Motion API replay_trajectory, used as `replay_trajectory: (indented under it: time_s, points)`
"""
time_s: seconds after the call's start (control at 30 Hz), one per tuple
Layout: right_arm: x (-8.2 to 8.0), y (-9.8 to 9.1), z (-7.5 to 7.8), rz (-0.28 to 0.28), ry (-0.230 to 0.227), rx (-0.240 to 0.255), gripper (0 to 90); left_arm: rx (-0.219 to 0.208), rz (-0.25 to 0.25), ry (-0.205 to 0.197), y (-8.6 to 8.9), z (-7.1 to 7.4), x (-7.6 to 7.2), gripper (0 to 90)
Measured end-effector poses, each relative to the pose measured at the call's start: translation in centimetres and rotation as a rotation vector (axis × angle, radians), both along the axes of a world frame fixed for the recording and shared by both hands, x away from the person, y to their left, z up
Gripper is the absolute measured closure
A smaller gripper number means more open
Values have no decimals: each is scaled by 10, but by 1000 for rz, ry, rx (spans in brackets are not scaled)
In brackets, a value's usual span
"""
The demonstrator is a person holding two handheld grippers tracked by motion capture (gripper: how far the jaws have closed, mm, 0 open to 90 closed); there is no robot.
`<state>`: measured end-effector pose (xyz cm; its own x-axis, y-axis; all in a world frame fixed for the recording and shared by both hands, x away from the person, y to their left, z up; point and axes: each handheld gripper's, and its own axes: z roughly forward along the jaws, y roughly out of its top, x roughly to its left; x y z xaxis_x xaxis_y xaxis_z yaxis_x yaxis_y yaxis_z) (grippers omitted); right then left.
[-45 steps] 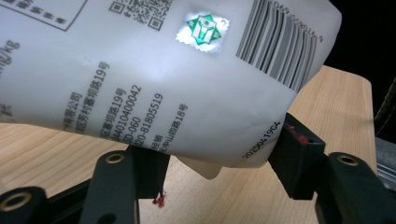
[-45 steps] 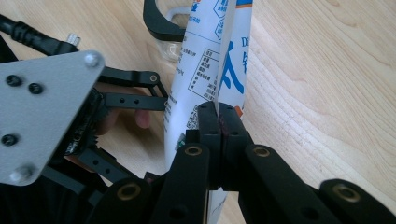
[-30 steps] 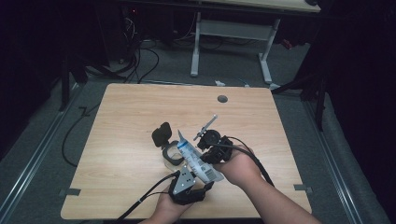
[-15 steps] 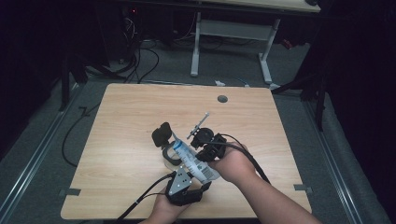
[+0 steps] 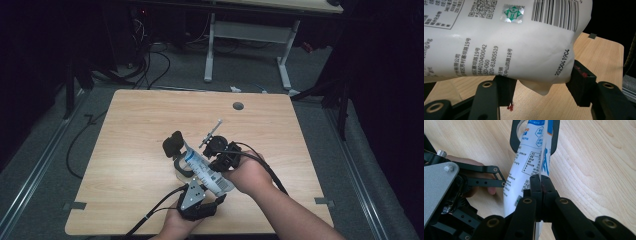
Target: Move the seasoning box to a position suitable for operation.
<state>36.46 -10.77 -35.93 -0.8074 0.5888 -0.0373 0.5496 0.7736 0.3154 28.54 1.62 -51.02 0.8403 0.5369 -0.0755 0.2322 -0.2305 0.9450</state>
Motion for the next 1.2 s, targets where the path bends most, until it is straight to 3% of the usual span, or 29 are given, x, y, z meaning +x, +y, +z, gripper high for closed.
replay_trajectory:
  time_s: [1.2]
  points:
    - [6,6,12,15,-18,-18,900,-7,19,-48,-2,12,3,480]
